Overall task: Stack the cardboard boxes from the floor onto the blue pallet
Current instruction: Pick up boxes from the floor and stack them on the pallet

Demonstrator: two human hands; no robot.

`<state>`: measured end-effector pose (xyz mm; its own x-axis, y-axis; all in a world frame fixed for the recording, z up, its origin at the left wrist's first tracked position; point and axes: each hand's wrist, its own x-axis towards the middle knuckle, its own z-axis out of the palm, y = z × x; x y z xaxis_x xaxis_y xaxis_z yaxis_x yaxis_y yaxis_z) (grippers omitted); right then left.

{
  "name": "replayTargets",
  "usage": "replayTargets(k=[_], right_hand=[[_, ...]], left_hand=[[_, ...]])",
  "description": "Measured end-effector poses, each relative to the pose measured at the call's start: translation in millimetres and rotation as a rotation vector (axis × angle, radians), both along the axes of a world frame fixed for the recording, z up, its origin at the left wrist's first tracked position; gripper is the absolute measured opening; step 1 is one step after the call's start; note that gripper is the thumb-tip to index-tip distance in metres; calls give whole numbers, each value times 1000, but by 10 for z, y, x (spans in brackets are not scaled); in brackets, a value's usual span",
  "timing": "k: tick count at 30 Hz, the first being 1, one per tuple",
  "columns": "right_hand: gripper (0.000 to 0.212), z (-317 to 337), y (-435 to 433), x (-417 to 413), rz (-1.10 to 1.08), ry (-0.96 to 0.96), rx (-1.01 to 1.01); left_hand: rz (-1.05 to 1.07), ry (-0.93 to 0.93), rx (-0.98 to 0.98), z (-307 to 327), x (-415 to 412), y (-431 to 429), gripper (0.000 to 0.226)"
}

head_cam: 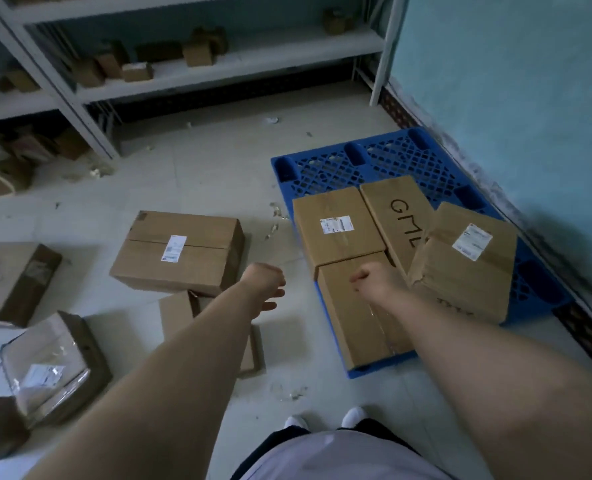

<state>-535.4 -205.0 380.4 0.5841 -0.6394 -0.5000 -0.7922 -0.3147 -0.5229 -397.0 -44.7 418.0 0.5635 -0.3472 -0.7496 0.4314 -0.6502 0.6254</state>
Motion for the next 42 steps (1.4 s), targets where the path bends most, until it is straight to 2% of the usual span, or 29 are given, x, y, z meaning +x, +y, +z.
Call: replayTargets(k=[5, 8, 11, 15, 19, 25, 30, 35, 38, 42], right_hand=[[20, -160, 447, 640, 102, -7, 23], [33, -249, 670, 938, 139, -35, 63], [38, -429, 686, 1140, 153, -18, 90], [23, -485, 446, 1509, 193, 22, 87], [15, -479, 86, 2068, 251, -6, 108], [20, -355, -391, 2976, 296, 52, 61], [24, -361, -191, 3781, 411, 68, 63], [23, -513, -5, 4640, 523, 114, 66], [23, -702, -14, 5155, 546, 175, 46], [24, -1123, -21, 5785, 552, 248, 25]], left_hand=[[70, -59, 41, -115, 291, 621, 24], [176, -33, 118, -197, 475, 963, 16], [253, -14, 176, -320, 649, 1170, 20], [411, 22, 208, -491, 982, 1108, 18], [455, 59, 227, -568, 1407, 785, 17], [614, 49, 187, -536, 2057, 472, 13], [705, 75, 190, -576, 2506, 613, 11], [820, 81, 198, -966, 3221, 851, 18], [866, 165, 193, -1258, 3691, 873, 9], [860, 218, 237, -1673, 4184, 882, 15]])
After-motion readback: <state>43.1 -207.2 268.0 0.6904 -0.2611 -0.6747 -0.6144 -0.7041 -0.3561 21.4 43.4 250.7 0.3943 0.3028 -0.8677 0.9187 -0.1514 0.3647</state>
